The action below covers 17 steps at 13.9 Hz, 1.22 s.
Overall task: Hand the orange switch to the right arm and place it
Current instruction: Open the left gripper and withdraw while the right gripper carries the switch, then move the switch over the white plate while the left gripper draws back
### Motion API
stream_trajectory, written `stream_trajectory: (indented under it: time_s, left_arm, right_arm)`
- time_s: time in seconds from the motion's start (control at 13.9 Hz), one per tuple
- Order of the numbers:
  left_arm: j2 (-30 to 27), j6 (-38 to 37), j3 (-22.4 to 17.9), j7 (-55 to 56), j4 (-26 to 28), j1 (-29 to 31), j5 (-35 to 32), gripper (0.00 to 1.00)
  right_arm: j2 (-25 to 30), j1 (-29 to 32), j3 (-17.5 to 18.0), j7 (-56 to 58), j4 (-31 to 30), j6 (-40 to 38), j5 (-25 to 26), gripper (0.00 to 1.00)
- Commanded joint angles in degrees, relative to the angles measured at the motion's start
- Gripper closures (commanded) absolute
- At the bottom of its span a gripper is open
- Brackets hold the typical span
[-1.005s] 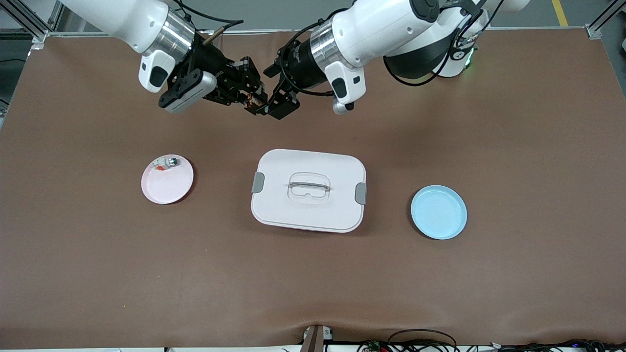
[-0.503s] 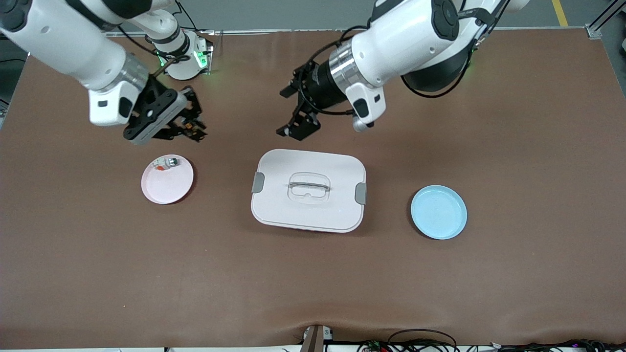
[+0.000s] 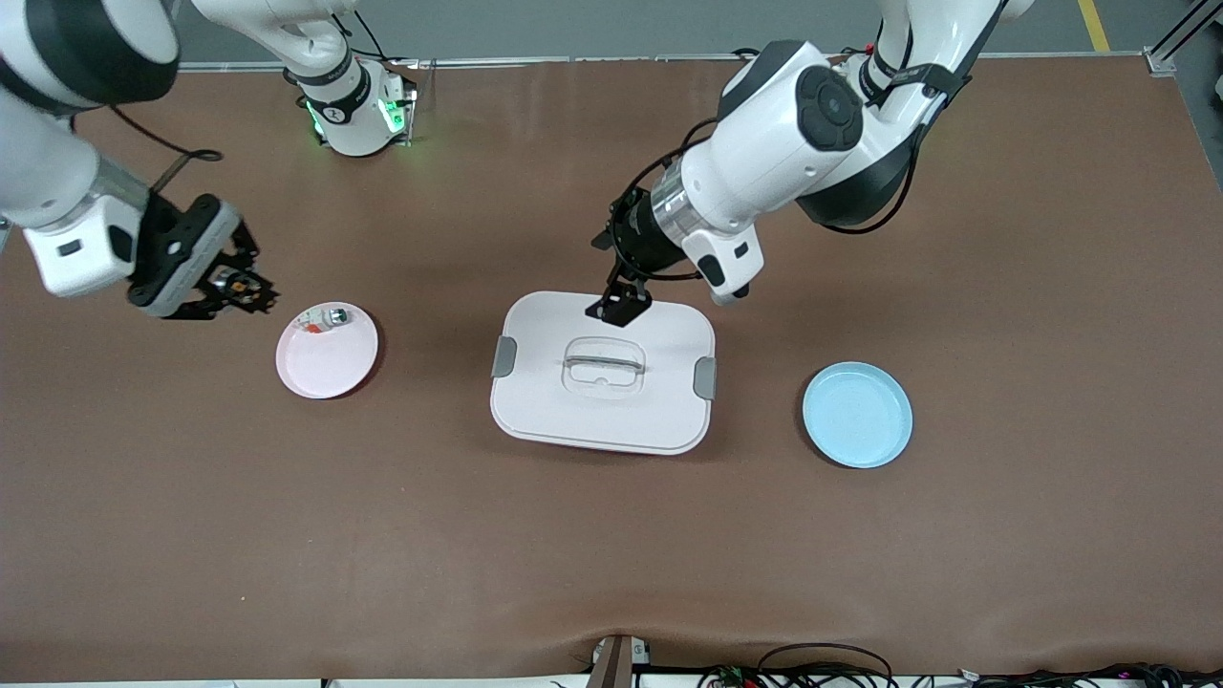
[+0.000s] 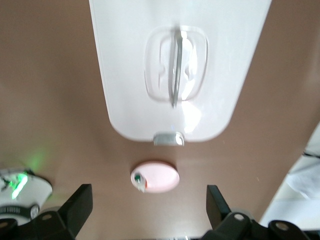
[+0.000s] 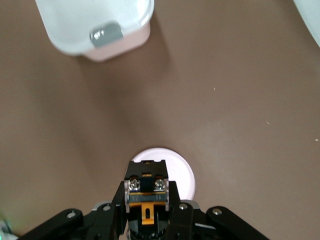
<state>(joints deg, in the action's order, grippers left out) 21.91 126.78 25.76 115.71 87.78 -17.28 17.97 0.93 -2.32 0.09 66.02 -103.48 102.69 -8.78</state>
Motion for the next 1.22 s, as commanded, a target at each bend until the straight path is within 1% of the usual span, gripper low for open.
stream_trajectory:
  time_s: [0.0,0.07,0.14,0.29,0.36,0.65,0.79,0.93,1.01,1.15]
  left_arm:
    - [-2.6,2.3,0.0,-4.2,6.6,1.9,-1.9,0.00]
    - [-3.0,3.4,0.0,-5.2,8.4,2.8,-2.9,0.00]
    - [-3.6,4.7,0.0,-6.4,10.1,4.1,-3.7,0.00]
    - [-4.8,5.6,0.1,-10.1,12.6,6.5,-3.7,0.00]
    - [-5.2,5.6,0.1,-14.1,13.4,7.8,-3.7,0.00]
    - [-7.2,5.6,0.0,-37.7,17.7,11.6,-4.3,0.00]
    - [-8.6,5.6,0.0,-46.5,19.9,13.8,-4.4,0.00]
    - [-9.3,5.6,0.0,-53.8,20.5,15.9,-4.8,0.00]
    - [-9.4,5.5,-0.1,-57.2,20.7,16.7,-6.1,0.00]
    - [-10.1,5.5,0.0,-65.0,21.9,18.4,-11.4,0.00]
  right_arm:
    - [-1.6,2.2,1.1,7.7,-0.3,-0.1,4.9,1.00]
    - [-1.6,2.2,1.2,7.8,-0.8,0.1,7.4,1.00]
    - [-1.7,2.1,1.2,7.9,-1.4,0.1,8.4,1.00]
    - [-1.5,2.5,1.2,8.5,-4.6,2.4,8.7,1.00]
    - [-1.5,2.9,1.2,9.2,-6.6,4.3,8.7,1.00]
    - [-0.8,3.7,1.2,10.9,-18.1,18.2,8.7,1.00]
    - [-0.8,3.7,1.2,11.0,-22.7,24.5,8.7,1.00]
    - [-1.0,3.5,1.2,10.9,-25.6,29.6,8.7,1.00]
    - [-1.3,3.3,1.2,11.1,-26.5,31.2,8.7,1.00]
    - [-2.0,3.2,1.3,11.1,-28.4,35.0,8.7,1.00]
